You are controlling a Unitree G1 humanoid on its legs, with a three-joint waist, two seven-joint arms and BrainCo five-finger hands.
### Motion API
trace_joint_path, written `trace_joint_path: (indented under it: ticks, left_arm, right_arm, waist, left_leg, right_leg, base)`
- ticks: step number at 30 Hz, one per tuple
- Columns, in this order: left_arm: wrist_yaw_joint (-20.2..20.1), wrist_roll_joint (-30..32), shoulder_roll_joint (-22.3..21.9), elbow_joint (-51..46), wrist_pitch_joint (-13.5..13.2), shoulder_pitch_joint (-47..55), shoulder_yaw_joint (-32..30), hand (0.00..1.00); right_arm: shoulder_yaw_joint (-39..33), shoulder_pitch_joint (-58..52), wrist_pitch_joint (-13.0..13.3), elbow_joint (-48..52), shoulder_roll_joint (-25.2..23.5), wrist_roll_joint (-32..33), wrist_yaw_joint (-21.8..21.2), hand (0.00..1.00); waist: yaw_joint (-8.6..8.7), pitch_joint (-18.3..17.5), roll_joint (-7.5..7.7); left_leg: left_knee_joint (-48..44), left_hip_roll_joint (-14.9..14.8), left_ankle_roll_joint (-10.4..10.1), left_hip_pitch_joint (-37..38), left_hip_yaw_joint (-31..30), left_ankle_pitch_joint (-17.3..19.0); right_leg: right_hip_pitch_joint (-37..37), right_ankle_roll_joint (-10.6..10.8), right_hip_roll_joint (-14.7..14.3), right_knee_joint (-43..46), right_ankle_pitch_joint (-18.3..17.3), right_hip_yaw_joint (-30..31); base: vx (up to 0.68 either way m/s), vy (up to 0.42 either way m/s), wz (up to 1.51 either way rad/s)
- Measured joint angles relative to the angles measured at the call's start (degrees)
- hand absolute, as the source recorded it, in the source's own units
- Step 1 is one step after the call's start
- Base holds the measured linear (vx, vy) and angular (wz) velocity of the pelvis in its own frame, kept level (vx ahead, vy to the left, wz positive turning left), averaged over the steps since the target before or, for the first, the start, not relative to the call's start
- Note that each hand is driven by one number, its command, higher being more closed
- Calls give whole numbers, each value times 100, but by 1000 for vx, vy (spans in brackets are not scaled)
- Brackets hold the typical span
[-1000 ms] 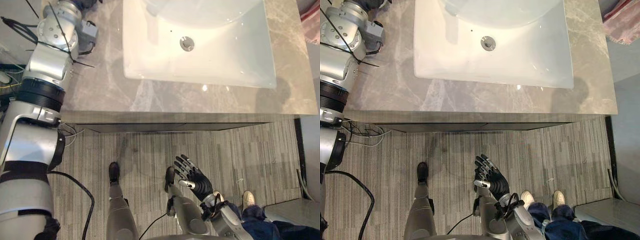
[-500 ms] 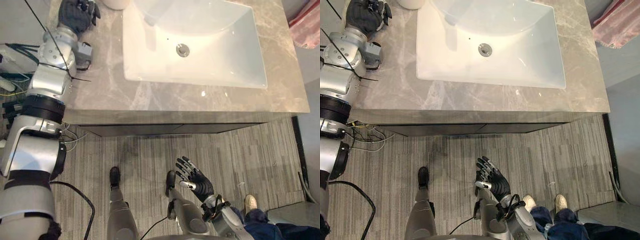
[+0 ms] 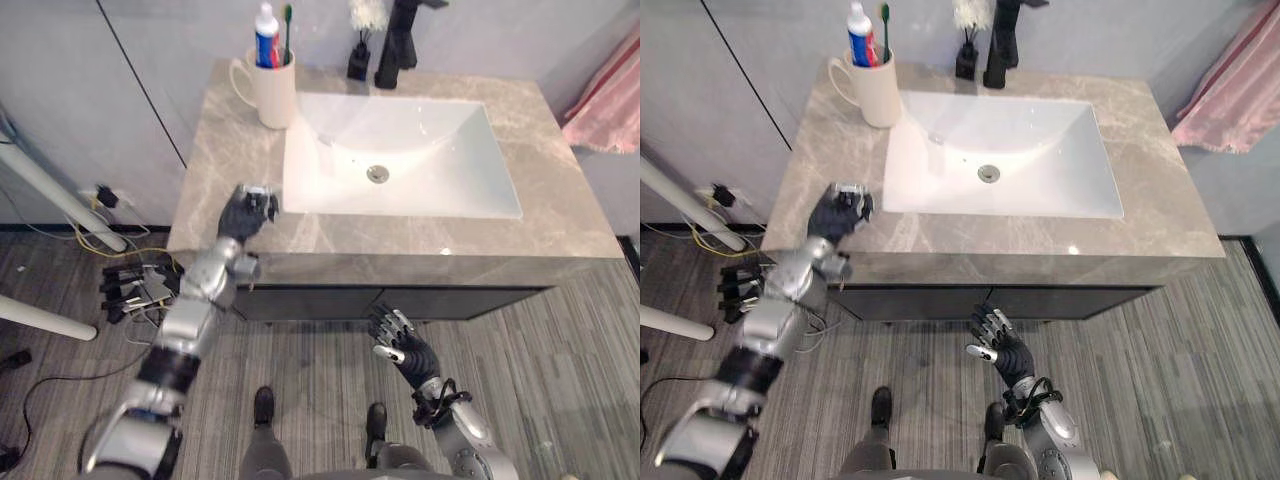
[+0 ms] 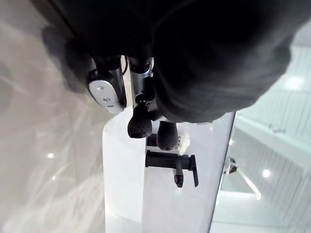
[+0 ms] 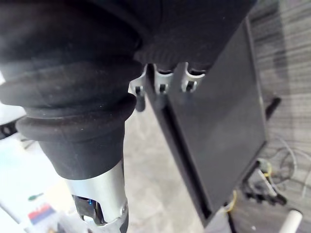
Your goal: Organize washtable
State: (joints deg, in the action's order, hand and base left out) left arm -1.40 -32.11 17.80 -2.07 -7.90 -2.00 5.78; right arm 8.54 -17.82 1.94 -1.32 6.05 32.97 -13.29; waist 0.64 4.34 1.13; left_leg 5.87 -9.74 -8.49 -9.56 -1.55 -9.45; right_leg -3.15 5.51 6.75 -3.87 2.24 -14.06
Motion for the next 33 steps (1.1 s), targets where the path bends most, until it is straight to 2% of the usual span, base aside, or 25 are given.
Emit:
trace_joint_path:
  ticks: [1, 3, 5, 9, 14, 16, 21, 25, 26, 27, 28, 29, 30, 31, 32, 33]
  left_arm:
    - [-69, -17, -199, -109, 14, 542, -61, 0]
    - [-121, -121, -501, -126, 60, 1275, -127, 0]
    - [-198, -206, -743, -126, 119, 1802, -127, 0]
    - [-453, -386, -1112, 115, 120, 2510, 44, 0]
    - [-467, -359, -1469, 1499, 151, 2434, 354, 0]
    - [-363, -256, -1592, 1947, 192, 2435, 532, 0]
    - [-76, -205, -1525, 2119, 268, 2122, 939, 0]
    - [146, -74, -1276, 2188, 232, 1344, 1022, 0]
    - [178, 29, -1136, 2199, 198, 1114, 1002, 0]
    - [191, 148, -1024, 2167, 192, 852, 981, 0]
    - [200, 195, -1027, 2025, 188, 851, 951, 0]
    - [209, 231, -1128, 2039, 195, 802, 925, 0]
    - [239, 311, -1247, 2011, 197, 764, 877, 0]
    - [281, 344, -1304, 1865, 199, 851, 766, 0]
    - [291, 366, -1304, 1753, 197, 973, 659, 0]
    - [287, 370, -1430, 1825, 225, 1048, 572, 0]
  right_arm:
    - [-103, -77, -2, -25, -34, -42, 61, 0]
    - [-226, -207, 6, -42, -137, -101, 70, 0]
    - [-373, -294, 21, -193, -210, -167, 70, 0]
    - [-477, -470, 39, -672, -379, -293, 69, 0]
    - [-477, -634, 55, -1379, -572, -446, 138, 0]
    - [-477, -688, 82, -1596, -595, -561, 307, 0]
    - [-636, -496, 128, -1785, -559, -616, 622, 0]
    - [-642, -72, 208, -1783, -582, -600, 866, 0]
    - [-633, 18, 212, -1780, -633, -600, 951, 0]
    - [-634, 58, 211, -1750, -686, -599, 965, 0]
    - [-646, 82, 227, -1703, -662, -586, 976, 0]
    - [-662, 146, 239, -1817, -577, -569, 991, 0]
    - [-626, 203, 211, -1892, -554, -530, 1019, 0]
    - [-533, 149, 213, -1903, -583, -507, 1017, 0]
    - [-335, 121, 214, -1986, -611, -426, 961, 0]
    - [-201, 260, 202, -2106, -596, -408, 942, 0]
  waist:
    - [-38, -99, -41]
    - [-131, -223, -106]
    - [-143, -256, -147]
    - [-183, -358, -150]
    - [-161, -439, -143]
    - [-160, -440, -148]
    - [-151, -389, -172]
    - [-123, -276, -73]
    - [-112, -216, 46]
    - [18, -67, 405]
    - [102, -55, 459]
    - [165, -16, 343]
    - [150, 23, 182]
    - [117, 70, 200]
    - [75, 28, 439]
    - [-95, -47, 320]
  left_leg:
    - [1, 2, 1, 27, -9, 13]
    - [1, 10, 3, 49, -44, 17]
    - [0, 39, 3, 79, -189, 16]
    - [0, 88, -3, 146, -331, 53]
    - [0, 124, 21, 272, -441, 70]
    - [1, 138, 37, 316, -424, 81]
    - [-3, 133, 72, 286, 6, 102]
    - [-43, 100, 77, 21, 724, 98]
    - [-113, 153, 100, -97, 990, 110]
    - [-568, 455, 322, -316, 1223, 261]
    - [-747, 795, 779, -352, 1537, 597]
    - [-664, 573, 855, -351, 1762, 605]
    - [-834, 316, 885, -402, 1904, 641]
    - [-1174, 173, 914, -447, 2032, 838]
    - [-1514, 203, 847, -419, 2151, 1136]
    - [-1387, 23, 933, -445, 2379, 1213]
  right_leg:
    - [23, 4, 7, 45, -42, -17]
    - [63, 46, 16, 70, -97, -59]
    - [194, 62, 27, 68, -135, -212]
    - [364, 71, 57, 74, -182, -370]
    - [562, 121, 72, 66, -219, -478]
    - [583, 127, 95, 77, -223, -458]
    - [151, 131, 158, 309, -226, 73]
    - [-675, 146, 172, 499, 4, 852]
    - [-898, 197, 211, 454, 234, 1110]
    - [-1069, 315, 428, 378, 409, 1422]
    - [-881, 502, 682, -195, 270, 1160]
    - [-990, 371, 688, 170, 53, 684]
    - [-1476, -27, 598, 1539, -215, 208]
    - [-1673, -165, 612, 2735, -147, -197]
    - [-1533, -186, 628, 2484, 146, -594]
    - [-1253, -30, 449, 1784, 290, -667]
  base:
    - [-8, -8, 12]
    - [10, -10, 12]
    - [-7, -11, 36]
    - [-19, 1, 24]
    - [-15, -9, 12]
    - [-4, -1, -2]
    - [-6, 19, -43]
    - [-19, 44, -97]
    - [-35, 89, -109]
    - [-34, 163, -104]
    - [-32, 211, -83]
    - [-60, 207, -83]
    - [-23, 131, -91]
    - [-14, 147, -127]
    - [-12, 118, -155]
    - [-18, 115, -184]
